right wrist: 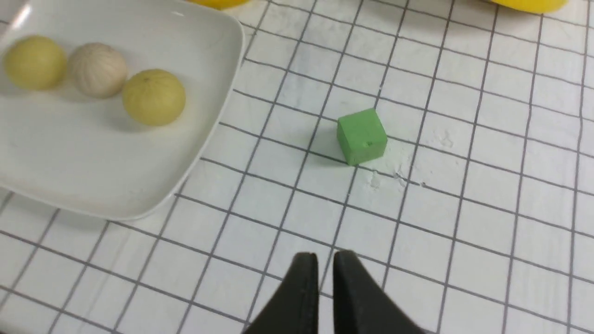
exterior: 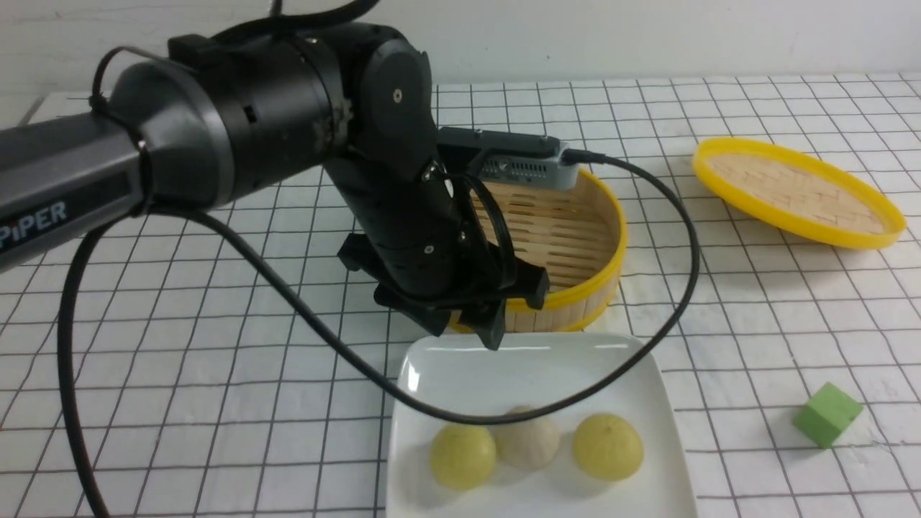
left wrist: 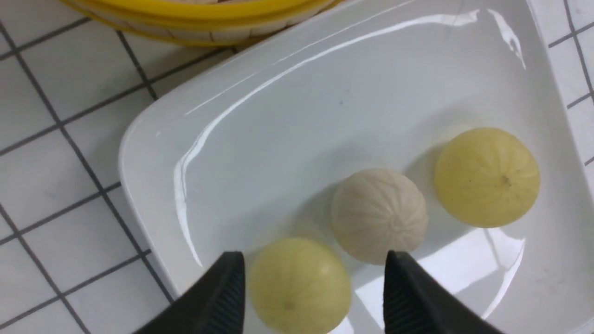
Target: Put the steamed buns into the plate on the white-black tablecloth.
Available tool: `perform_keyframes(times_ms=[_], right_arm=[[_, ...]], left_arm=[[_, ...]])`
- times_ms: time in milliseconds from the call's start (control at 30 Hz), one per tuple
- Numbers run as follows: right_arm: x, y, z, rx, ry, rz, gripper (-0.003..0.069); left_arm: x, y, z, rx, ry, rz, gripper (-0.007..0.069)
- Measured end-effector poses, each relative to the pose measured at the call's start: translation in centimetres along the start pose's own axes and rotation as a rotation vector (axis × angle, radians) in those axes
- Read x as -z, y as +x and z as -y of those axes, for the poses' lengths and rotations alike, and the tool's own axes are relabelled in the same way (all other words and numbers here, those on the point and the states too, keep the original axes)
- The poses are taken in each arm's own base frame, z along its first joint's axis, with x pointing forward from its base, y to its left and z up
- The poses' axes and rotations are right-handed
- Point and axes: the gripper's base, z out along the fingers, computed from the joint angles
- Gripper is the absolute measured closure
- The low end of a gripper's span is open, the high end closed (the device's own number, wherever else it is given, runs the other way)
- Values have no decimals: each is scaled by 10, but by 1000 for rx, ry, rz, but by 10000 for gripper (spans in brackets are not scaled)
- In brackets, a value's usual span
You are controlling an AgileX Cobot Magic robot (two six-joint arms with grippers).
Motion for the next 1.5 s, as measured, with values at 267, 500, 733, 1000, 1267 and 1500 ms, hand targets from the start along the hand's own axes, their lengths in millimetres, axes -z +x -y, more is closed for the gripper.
perform_keyframes(times_ms=[267, 500, 733, 1000, 1267, 1500], right_arm=[[-18, 31, -1, -35, -113, 386, 589], [-43, 39, -11, -57, -212, 399, 673], [-43, 40, -17, 42, -263, 410, 673], [-45, 40, -18, 55, -262, 424, 673], [-45, 40, -18, 55, -262, 424, 672], [-45, 40, -18, 55, -262, 424, 669]], left_arm=[[0, -1, -1, -2, -9, 8, 440], [0, -1, -1, -4, -12, 9, 582], [0, -1, -1, -4, -12, 9, 606], [0, -1, -1, -5, -13, 7, 606], [0, 0, -2, -9, -21, 3, 604], [0, -1, -5, -29, -53, 7, 599]])
